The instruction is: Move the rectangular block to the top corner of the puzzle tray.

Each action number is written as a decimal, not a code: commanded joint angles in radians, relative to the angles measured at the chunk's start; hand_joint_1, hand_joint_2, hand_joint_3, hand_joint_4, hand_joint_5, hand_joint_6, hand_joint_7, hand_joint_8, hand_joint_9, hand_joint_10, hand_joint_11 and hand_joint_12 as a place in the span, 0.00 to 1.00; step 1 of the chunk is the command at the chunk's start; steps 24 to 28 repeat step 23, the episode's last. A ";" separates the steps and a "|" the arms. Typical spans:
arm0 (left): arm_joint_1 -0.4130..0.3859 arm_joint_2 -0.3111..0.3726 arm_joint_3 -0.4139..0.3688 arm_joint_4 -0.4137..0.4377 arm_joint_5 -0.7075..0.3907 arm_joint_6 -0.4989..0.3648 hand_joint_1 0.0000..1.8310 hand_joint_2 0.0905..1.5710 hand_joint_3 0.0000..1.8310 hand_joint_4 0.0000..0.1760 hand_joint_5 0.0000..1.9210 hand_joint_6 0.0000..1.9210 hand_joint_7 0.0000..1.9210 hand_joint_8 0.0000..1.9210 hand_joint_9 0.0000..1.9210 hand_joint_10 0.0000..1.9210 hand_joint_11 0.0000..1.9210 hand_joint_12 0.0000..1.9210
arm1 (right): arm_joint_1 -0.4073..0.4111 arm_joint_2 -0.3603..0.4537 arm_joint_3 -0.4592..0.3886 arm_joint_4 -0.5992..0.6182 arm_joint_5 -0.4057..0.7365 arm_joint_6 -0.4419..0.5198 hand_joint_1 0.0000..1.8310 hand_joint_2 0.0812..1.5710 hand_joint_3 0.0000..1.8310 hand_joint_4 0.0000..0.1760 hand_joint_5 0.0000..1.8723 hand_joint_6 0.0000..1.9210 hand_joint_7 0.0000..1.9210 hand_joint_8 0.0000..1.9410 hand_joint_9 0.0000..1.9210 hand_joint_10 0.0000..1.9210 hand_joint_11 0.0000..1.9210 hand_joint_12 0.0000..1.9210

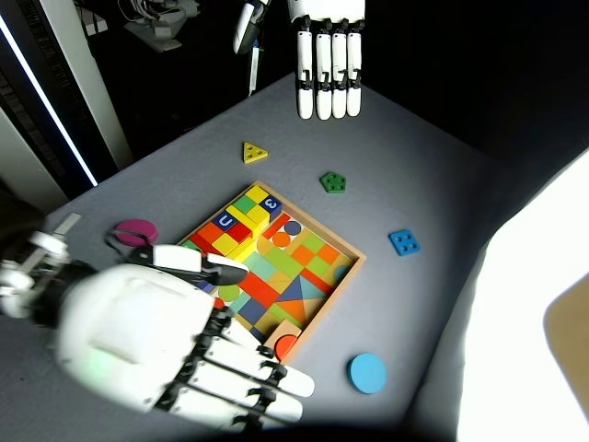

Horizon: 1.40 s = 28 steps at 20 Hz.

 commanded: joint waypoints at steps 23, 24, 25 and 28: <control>-0.034 0.006 0.015 -0.005 0.089 -0.004 0.00 0.72 0.00 0.16 0.00 0.00 0.01 0.00 0.02 0.01 0.00 0.00 | 0.096 0.234 -0.276 -0.158 -0.003 -0.063 0.01 0.74 0.01 0.00 0.41 0.21 0.46 0.12 0.27 0.54 0.08 0.91; -0.034 0.006 0.015 -0.005 0.089 -0.004 0.00 0.72 0.00 0.16 0.00 0.00 0.01 0.00 0.02 0.01 0.00 0.00 | 0.096 0.234 -0.276 -0.158 -0.003 -0.063 0.01 0.74 0.01 0.00 0.41 0.21 0.46 0.12 0.27 0.54 0.08 0.91; -0.034 0.006 0.015 -0.005 0.089 -0.004 0.00 0.72 0.00 0.16 0.00 0.00 0.01 0.00 0.02 0.01 0.00 0.00 | 0.096 0.234 -0.276 -0.158 -0.003 -0.063 0.01 0.74 0.01 0.00 0.41 0.21 0.46 0.12 0.27 0.54 0.08 0.91; -0.034 0.006 0.015 -0.005 0.089 -0.004 0.00 0.72 0.00 0.16 0.00 0.00 0.01 0.00 0.02 0.01 0.00 0.00 | 0.096 0.234 -0.276 -0.158 -0.003 -0.063 0.01 0.74 0.01 0.00 0.41 0.21 0.46 0.12 0.27 0.54 0.08 0.91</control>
